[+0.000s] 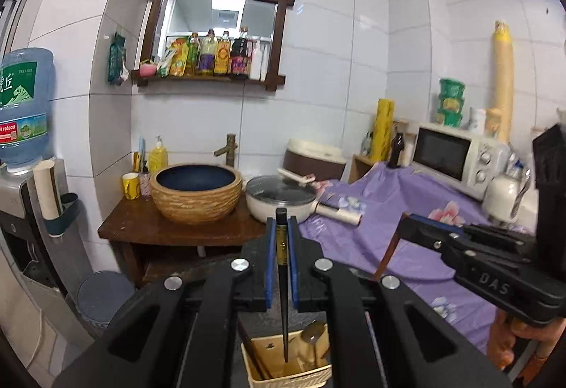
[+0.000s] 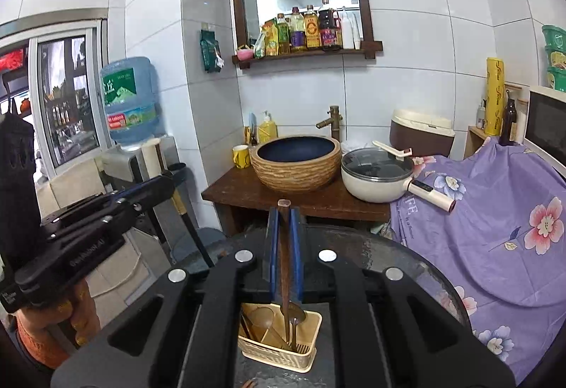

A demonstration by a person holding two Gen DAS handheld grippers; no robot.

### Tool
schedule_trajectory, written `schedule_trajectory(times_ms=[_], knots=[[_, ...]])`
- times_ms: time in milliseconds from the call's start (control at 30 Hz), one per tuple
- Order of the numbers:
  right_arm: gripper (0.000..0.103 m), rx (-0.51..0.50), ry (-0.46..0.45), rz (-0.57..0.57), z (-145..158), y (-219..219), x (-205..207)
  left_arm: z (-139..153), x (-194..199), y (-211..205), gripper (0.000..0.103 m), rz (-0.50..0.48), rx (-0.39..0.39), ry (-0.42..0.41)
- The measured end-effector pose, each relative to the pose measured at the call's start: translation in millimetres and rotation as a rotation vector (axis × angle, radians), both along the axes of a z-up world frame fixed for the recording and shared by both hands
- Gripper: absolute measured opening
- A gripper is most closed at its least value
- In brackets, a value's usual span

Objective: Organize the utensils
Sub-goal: 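Carry both chopsticks over the holder, lower them in and open both tools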

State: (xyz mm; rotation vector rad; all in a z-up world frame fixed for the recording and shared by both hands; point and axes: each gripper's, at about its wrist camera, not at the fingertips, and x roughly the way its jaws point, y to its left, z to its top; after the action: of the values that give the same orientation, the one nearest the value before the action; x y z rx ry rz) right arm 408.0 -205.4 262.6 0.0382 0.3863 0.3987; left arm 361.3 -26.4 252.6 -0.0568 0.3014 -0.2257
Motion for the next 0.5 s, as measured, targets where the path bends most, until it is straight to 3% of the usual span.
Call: schedule_trajectory(times_ms=[233,500], knots=[[0.008,-0.034,0.063,-0.004,-51.2,5.9,9.5,-51.6,17.7,6.6,0.007,0.009,-0.005,0.1],[0.008,-0.057,0.085,-0.03,-76.2,4.8,14.4,-87.8,25.3,16.1,0.007,0.019,-0.03,0.181]])
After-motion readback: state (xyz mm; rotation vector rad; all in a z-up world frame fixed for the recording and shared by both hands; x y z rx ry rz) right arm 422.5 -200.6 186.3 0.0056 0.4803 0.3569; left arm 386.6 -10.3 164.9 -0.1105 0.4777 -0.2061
